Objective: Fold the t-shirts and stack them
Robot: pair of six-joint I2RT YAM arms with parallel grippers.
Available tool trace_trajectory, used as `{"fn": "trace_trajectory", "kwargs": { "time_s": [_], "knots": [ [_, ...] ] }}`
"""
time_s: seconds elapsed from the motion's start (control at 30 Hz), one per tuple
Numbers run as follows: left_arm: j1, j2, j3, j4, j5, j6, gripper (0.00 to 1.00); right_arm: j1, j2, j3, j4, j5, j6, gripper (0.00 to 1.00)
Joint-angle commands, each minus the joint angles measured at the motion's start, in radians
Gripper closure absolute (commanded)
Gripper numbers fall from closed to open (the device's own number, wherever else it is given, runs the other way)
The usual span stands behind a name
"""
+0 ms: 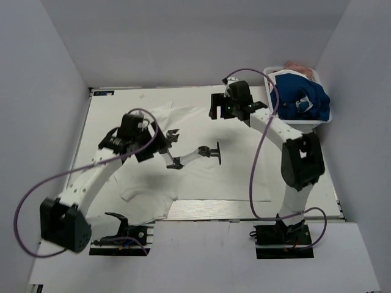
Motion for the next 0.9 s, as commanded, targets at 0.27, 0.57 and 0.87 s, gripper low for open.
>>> {"fn": "trace_trajectory", "kwargs": {
  "time_s": [0.27, 0.57, 0.87],
  "knots": [
    [0.058, 0.796, 1.009, -0.203, -0.459, 0.297, 0.00, 0.109, -0.340, -0.565, 0.050, -0.031, 0.081, 0.10],
    [0.127, 1.195, 1.379, -0.033, -0.232, 0.598, 0.00, 0.096, -0.300, -0.674, 0.009, -0.022, 0.106, 0.10],
    [0.147, 1.318, 1.352, -0.030, -0.197, 0.728, 0.01, 0.060, -0.259, -0.722, -0.129, 0.074, 0.127, 0.12]
  ]
}}
